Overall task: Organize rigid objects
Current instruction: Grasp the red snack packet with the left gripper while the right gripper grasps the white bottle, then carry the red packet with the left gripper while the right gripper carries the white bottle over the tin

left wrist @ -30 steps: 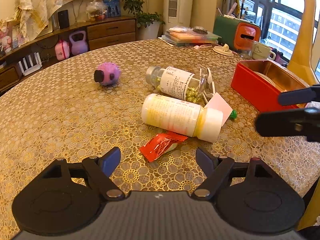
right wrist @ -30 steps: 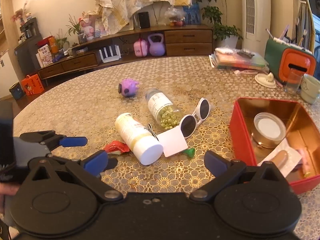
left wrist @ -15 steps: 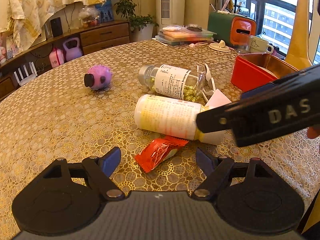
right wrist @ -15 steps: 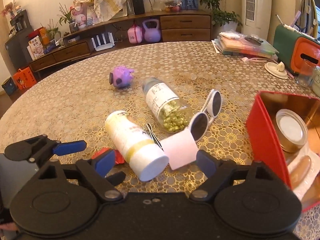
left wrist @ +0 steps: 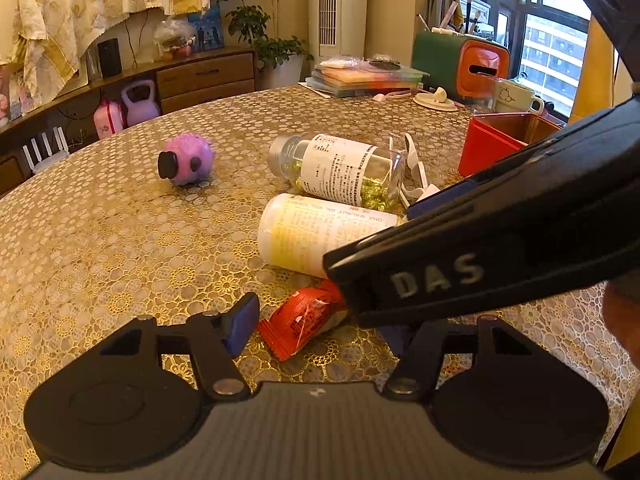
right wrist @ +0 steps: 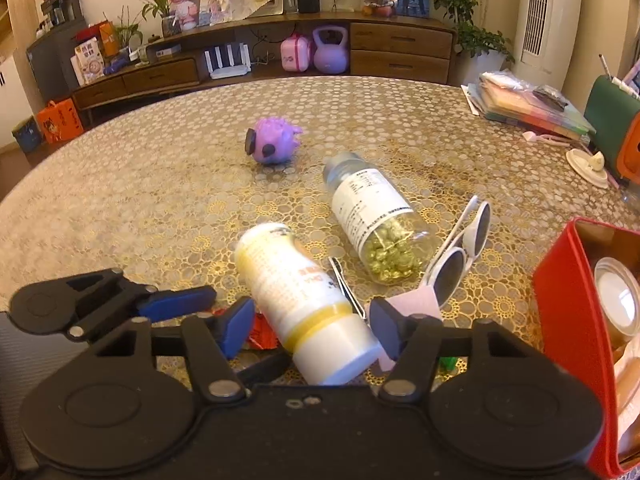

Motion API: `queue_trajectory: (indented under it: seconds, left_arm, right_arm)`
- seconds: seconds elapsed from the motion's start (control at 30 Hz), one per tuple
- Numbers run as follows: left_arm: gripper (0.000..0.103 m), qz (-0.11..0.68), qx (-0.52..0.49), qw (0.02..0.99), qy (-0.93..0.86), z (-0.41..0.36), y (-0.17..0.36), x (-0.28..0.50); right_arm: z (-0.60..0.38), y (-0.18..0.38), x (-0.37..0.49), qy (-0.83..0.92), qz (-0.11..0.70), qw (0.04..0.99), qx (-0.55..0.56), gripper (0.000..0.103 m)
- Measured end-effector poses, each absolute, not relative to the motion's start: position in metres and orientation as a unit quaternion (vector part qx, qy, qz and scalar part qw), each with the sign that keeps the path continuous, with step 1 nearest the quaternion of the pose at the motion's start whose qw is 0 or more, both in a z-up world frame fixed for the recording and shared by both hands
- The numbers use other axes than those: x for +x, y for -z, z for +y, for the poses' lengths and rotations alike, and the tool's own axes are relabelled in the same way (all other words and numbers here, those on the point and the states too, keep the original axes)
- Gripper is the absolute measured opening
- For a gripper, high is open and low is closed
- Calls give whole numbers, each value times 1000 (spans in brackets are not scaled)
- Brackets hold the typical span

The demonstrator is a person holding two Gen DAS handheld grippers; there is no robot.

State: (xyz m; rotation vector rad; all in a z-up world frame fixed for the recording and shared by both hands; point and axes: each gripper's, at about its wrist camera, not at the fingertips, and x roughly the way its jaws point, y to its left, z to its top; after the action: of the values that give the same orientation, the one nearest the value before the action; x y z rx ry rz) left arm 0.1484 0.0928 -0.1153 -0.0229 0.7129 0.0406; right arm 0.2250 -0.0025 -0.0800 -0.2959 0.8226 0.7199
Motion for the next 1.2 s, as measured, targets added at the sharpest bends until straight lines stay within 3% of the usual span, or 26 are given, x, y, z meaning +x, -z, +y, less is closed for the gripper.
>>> queue_trajectory:
  seconds: [0.1,0.2,0.27,0.53,1.2]
  left_arm:
    - [58,346,-10,938,-19,92,116,148]
    - [48,344,-6,939,-18,91,115,147]
    - [47,345,-5,939,-17,91,115,147]
    - [39,339,13,940,-21,86,114,144]
    - [38,338,0,941,-32,78,85,133]
  right_arm:
    - [0,83,226,-339,394,842,-145,61]
    - [1,88,229,-334,404,839,-148,60]
    - [0,90,231,-331,408,838,-144,54]
    - [-3,85,226,-333,398,846,-123,46]
    - [-50,39,203,-320,359,874,-67,44]
